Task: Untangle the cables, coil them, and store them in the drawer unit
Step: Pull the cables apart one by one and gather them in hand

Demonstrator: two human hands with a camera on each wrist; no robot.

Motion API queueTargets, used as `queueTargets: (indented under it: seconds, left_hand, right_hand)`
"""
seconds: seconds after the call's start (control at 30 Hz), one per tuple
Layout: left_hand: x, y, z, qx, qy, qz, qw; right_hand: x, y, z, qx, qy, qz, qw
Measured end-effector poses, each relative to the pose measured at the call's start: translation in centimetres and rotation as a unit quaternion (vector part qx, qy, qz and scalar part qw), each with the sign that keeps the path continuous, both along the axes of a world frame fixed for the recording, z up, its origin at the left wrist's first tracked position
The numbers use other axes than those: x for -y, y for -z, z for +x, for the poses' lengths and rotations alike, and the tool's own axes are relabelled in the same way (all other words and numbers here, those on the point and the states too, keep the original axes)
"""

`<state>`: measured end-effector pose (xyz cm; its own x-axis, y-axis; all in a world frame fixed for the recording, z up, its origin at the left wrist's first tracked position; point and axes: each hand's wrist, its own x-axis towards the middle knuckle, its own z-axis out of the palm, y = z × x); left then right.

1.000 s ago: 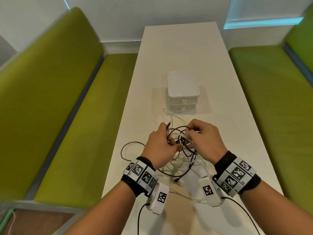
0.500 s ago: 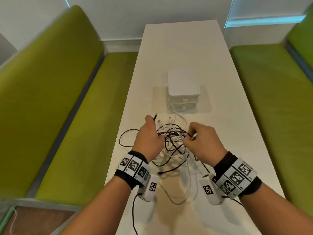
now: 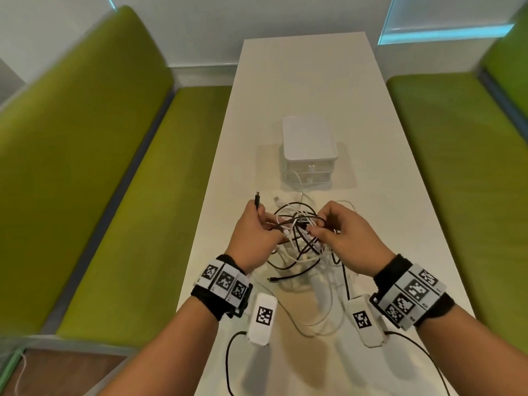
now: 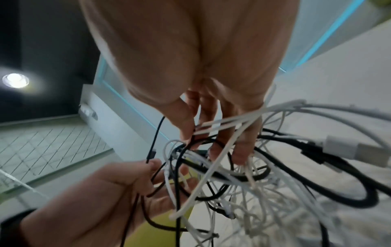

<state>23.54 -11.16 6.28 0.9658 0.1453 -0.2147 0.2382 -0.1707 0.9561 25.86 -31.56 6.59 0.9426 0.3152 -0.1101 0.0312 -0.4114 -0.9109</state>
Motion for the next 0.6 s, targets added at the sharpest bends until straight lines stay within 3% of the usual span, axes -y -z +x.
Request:
queueTargets:
  seconds: [0.07,0.13,0.2,0.3,0.37,0.47,0.5,0.6]
  left_hand:
    - [0.1,-0.5,0.3,0.023,0.009,0.165,0.986]
    - [0.1,-1.0,0.5,0.036,0.004,0.214,0.976]
    - [0.0,-0.9,0.5,0.002,0.015,0.156,0.988]
    - [-0.6,-0.7,0.1,-0.048,0.070,0.028,0.996]
    - [-1.0,-0.6,0.0,-0.050,0.087,0.072,0.992]
    - [-1.9,-0.4,0.1,-0.035,0.102,0.235,0.966]
    - [-2.2,-0.4,0.0,-0.033,0.113,0.228,0.967]
    - [-2.4,-1.3,-0.6,0.009,0.142,0.092,0.986]
  right_hand:
    - [-0.4,0.4,-0.4,-0.009,0.015,-0.008,1.000]
    - [-0.8,0.6,-0.7,-0.004,0.040,-0.021,0.999]
    - [-0.7,0.6,-0.6,-0.014,0.058,-0.016,0.998]
    - [-0.1,0.4,-0.1,-0.076,0.071,0.084,0.991]
    - [0.4,0.3,0.1,-0.056,0.082,0.088,0.991]
    - [0.3,0.2,0.0,0.082,0.121,0.025,0.989]
    - [0.3,0.1,0.0,0.159,0.131,-0.021,0.978]
    - [0.4,-0.3,0.4,0.356,0.109,-0.153,0.915]
